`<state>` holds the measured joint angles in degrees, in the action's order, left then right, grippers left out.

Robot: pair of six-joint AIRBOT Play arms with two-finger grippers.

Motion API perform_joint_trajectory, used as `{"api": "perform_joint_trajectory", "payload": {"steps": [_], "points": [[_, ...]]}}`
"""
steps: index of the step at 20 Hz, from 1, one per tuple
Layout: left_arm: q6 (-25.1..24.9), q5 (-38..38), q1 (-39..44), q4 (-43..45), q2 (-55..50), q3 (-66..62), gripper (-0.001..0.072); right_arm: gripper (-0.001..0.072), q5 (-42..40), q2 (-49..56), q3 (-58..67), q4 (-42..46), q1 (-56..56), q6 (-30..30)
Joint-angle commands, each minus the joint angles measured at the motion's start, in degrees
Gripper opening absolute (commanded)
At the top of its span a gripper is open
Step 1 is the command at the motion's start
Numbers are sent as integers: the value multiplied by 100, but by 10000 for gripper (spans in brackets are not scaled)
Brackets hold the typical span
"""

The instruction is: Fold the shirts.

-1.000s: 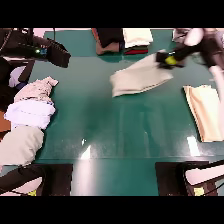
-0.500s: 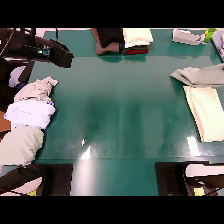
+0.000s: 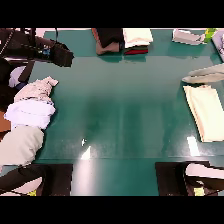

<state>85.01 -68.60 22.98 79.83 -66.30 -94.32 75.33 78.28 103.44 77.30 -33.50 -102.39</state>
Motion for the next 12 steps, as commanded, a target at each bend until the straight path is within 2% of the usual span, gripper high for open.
{"api": "perform_joint_trajectory", "payload": {"steps": [1,7,12], "points": [[4,-4,2,-13,-2,2,26,18,83,-398,2,-57,-28,96],[-4,-275,2,-11,-2,2,27,19,1224,-560,-142,846,-28,210],[-7,-354,2,-11,-4,2,27,19,1176,-1117,-1923,1823,-31,240]]}}
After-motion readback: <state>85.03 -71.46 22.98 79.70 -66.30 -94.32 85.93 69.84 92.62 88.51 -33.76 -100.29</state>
